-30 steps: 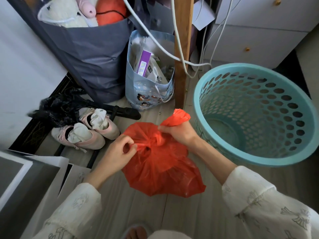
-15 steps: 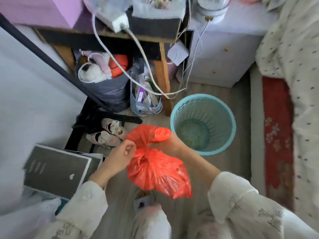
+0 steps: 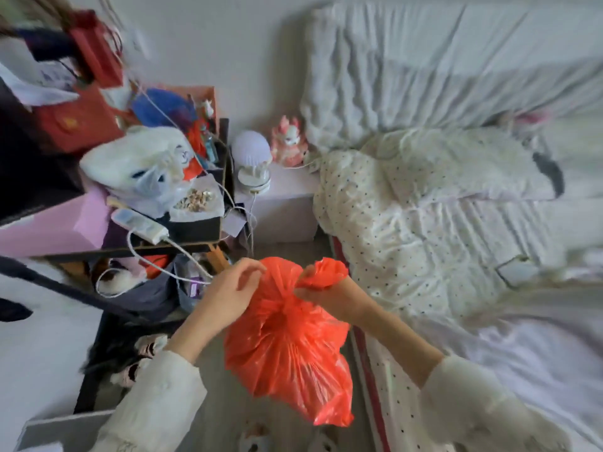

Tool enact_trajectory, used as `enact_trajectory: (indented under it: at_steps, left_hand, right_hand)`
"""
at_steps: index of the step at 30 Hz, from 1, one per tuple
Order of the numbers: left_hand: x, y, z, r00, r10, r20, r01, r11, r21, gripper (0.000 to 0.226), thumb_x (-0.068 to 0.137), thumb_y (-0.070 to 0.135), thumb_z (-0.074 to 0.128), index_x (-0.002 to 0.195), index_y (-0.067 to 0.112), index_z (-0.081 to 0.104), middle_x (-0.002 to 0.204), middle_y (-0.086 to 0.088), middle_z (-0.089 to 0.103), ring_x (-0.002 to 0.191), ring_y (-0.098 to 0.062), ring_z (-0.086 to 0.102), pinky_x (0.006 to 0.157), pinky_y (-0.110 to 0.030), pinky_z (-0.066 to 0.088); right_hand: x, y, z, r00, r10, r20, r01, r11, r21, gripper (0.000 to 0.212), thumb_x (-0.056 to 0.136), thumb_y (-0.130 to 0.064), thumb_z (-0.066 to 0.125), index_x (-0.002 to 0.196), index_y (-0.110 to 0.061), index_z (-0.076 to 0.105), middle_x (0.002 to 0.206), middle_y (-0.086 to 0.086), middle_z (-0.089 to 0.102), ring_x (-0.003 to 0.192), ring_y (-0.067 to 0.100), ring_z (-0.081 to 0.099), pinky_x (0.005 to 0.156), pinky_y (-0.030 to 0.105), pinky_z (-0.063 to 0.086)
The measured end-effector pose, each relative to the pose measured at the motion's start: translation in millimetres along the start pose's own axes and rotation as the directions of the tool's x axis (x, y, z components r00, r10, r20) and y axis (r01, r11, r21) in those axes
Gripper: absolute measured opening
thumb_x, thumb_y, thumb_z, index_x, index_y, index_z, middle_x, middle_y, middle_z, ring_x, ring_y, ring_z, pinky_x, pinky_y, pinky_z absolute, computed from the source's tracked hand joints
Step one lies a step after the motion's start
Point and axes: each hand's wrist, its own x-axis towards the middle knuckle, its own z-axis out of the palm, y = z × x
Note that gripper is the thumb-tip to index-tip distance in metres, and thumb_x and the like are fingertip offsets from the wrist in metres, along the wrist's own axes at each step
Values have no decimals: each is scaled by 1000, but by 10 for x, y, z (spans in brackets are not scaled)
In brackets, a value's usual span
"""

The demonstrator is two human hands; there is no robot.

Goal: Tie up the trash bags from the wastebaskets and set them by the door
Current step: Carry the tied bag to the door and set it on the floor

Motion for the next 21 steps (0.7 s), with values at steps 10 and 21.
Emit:
enact_trajectory:
  at_steps: [10, 21]
  left_hand:
    - [-43, 2090, 606, 786, 501, 364, -475, 865, -163, 20, 91, 16, 48, 86, 33, 57, 84, 12, 66, 80, 5, 61, 74, -12, 46]
    - [-2300, 3480, 2296, 118, 724, 679, -629, 584, -513, 29, 90, 7, 50, 79, 32, 57, 77, 4, 67, 77, -18, 65, 68, -21, 48]
  right_hand:
    - [-2010, -162, -1197, 723, 292, -626, -164, 953, 256, 6, 81, -2, 62, 78, 2, 61, 70, 13, 55, 65, 19, 49, 65, 38, 45]
    - [-5221, -107, -604, -26, 588, -808, -269, 774, 573, 6, 79, -7, 62, 77, -2, 63, 72, 12, 60, 66, 21, 51, 63, 39, 44]
